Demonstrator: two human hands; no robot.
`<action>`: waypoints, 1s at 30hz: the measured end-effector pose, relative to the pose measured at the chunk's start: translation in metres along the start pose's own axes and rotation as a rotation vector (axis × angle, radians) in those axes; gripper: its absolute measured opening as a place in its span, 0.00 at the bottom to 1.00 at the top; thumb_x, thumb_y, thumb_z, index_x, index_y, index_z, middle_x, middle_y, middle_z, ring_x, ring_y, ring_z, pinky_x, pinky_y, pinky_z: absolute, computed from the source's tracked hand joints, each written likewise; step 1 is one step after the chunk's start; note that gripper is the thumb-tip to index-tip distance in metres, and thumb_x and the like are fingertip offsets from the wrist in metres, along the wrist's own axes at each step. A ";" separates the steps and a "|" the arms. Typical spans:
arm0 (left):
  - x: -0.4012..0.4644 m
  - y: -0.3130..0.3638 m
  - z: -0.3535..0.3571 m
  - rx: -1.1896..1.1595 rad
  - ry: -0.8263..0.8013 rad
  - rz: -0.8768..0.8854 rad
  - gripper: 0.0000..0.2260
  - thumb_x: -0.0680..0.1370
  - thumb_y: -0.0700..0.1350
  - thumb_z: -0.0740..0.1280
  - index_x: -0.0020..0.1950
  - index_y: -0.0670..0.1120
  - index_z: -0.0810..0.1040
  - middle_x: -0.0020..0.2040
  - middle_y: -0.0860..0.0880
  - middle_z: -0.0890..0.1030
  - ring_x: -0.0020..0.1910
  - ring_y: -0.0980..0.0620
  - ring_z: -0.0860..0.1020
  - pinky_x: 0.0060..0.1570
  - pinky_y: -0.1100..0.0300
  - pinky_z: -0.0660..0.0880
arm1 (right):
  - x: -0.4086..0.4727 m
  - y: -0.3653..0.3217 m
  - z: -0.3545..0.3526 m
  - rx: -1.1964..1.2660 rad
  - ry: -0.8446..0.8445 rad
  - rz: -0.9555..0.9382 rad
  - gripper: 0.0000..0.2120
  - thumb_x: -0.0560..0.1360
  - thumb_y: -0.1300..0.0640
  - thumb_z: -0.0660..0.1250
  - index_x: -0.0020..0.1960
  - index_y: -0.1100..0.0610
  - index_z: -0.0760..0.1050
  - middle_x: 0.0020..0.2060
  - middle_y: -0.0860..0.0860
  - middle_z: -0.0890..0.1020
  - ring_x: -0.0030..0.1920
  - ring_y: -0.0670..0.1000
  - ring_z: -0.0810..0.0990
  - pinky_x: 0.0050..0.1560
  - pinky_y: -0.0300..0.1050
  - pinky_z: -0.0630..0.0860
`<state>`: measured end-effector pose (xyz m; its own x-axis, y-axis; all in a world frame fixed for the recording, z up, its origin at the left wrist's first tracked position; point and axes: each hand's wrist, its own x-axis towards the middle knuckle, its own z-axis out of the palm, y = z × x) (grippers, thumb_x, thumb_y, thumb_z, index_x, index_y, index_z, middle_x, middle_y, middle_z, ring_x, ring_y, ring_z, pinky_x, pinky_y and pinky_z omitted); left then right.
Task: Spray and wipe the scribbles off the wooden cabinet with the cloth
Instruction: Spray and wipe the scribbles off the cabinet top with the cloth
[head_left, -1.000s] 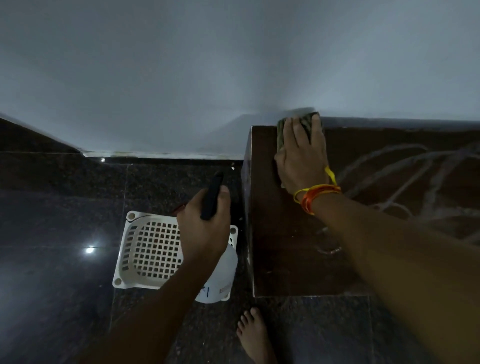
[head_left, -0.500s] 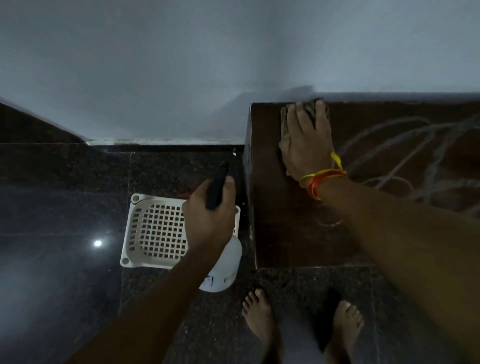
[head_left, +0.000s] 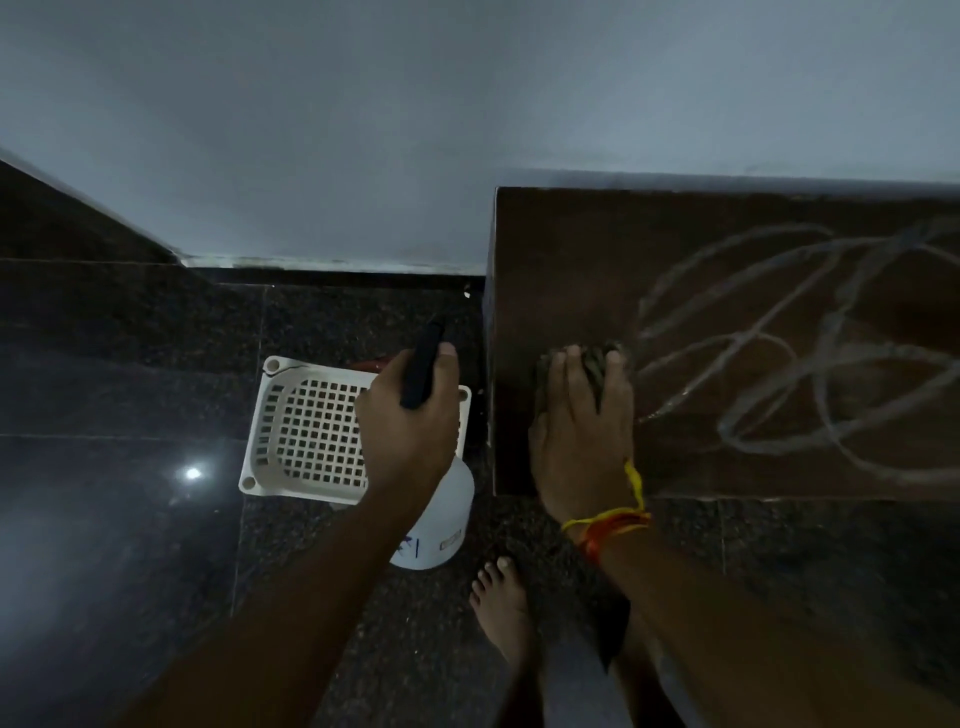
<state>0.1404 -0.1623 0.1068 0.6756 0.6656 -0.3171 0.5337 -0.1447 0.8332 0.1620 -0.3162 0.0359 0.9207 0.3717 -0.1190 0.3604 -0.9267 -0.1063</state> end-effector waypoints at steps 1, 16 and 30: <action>-0.002 -0.001 0.001 0.017 0.004 0.000 0.15 0.79 0.54 0.64 0.34 0.51 0.74 0.30 0.45 0.79 0.31 0.43 0.80 0.36 0.43 0.80 | -0.006 -0.009 0.000 0.024 -0.011 -0.021 0.29 0.76 0.52 0.54 0.76 0.59 0.60 0.74 0.56 0.66 0.75 0.66 0.54 0.72 0.65 0.59; -0.047 0.019 0.029 0.024 -0.007 0.004 0.17 0.79 0.54 0.64 0.35 0.46 0.75 0.31 0.38 0.78 0.32 0.35 0.78 0.34 0.38 0.78 | -0.035 0.057 0.000 -0.040 -0.004 -0.066 0.28 0.78 0.51 0.55 0.75 0.61 0.62 0.73 0.58 0.66 0.75 0.67 0.55 0.74 0.62 0.53; -0.079 0.029 0.065 0.033 0.023 -0.034 0.14 0.80 0.53 0.65 0.36 0.49 0.76 0.35 0.38 0.81 0.35 0.36 0.80 0.36 0.36 0.79 | 0.002 0.083 -0.005 -0.002 -0.019 -0.016 0.28 0.78 0.49 0.53 0.76 0.58 0.59 0.74 0.56 0.64 0.75 0.66 0.56 0.72 0.63 0.59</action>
<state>0.1359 -0.2670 0.1263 0.6450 0.6875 -0.3338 0.5726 -0.1453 0.8069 0.1941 -0.3925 0.0323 0.9118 0.3874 -0.1363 0.3754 -0.9208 -0.1060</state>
